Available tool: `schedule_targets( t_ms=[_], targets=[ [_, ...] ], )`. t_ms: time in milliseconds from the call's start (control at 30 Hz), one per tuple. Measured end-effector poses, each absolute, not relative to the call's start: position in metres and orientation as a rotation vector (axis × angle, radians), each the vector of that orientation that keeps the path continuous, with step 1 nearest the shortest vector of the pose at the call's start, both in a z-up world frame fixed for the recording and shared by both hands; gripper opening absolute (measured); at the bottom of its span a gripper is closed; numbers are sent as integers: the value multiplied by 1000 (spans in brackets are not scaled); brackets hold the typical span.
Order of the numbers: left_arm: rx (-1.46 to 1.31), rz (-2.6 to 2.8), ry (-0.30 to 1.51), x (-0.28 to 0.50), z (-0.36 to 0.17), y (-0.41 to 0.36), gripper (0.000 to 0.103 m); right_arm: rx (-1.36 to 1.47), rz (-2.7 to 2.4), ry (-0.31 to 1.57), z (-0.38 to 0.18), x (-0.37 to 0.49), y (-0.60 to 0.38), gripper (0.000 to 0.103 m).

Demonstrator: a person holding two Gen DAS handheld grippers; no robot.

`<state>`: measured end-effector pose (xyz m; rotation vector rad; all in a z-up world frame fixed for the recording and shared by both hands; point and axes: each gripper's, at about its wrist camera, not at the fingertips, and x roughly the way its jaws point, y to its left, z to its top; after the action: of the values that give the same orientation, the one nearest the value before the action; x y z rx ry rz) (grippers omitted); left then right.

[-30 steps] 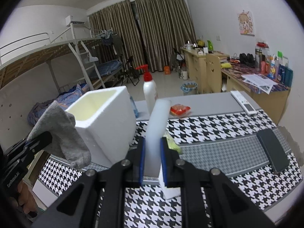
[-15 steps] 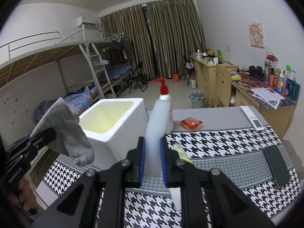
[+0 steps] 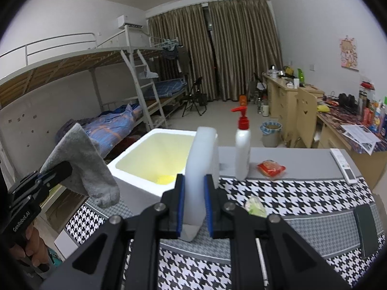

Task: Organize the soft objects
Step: 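Carry the foam tube with the right gripper over the white foam box, then lower the foam tube into the foam box and open the right gripper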

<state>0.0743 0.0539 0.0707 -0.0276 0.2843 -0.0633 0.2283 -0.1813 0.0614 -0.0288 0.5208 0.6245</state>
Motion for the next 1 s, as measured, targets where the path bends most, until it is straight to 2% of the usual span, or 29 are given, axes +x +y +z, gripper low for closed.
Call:
schedule_targets(
  t_ms=[1000],
  targets=[
    [-69, 123, 310, 76, 58, 105, 6, -123, 743, 573, 56, 260, -107, 19]
  ],
)
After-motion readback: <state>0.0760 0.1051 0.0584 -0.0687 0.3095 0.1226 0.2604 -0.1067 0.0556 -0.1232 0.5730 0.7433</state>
